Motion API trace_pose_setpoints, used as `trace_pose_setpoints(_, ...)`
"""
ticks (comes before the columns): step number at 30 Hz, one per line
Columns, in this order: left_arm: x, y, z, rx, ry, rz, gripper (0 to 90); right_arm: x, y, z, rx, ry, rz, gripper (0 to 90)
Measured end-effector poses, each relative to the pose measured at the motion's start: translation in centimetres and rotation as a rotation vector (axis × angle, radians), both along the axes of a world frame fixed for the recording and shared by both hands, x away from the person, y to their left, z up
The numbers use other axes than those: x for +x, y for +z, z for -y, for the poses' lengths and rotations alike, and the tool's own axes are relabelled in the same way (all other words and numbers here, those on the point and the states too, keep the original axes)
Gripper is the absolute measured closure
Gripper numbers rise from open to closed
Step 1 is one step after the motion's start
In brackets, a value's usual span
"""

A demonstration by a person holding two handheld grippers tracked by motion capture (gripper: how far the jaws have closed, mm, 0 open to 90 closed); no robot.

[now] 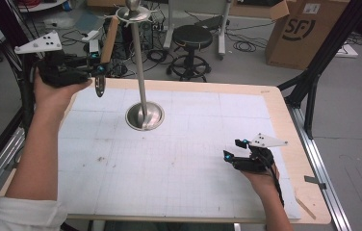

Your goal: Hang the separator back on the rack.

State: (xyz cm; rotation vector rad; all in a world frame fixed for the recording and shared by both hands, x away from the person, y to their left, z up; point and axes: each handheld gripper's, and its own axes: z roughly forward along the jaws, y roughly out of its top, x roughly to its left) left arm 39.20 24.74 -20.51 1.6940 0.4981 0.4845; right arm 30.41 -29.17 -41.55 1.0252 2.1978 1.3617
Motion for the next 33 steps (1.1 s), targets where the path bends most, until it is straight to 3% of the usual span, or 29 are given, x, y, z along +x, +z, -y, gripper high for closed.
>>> trace_pose_setpoints(5, 0.7, 0.6, -0.8, -0.007, 0.036, -0.005, 68.9, -0.1, 0.1, 0.1, 0.004, -0.002, 0.0, 30.6)
trace_pose_setpoints(19, 2.2, 0.2, -2.2, -0.006, 0.115, -0.036, 68.9, 0.0, 0.1, 0.1, 0.006, -0.003, 0.006, 30.6)
trace_pose_setpoints(26, 2.8, -0.1, -2.7, -0.013, 0.115, -0.054, 68.9, -0.1, 0.1, 0.1, 0.004, -0.002, 0.004, 30.6)
trace_pose_setpoints(33, 3.3, -0.4, -1.9, -0.006, 0.106, -0.069, 68.9, -0.1, 0.1, 0.0, -0.001, -0.003, 0.003, 30.6)
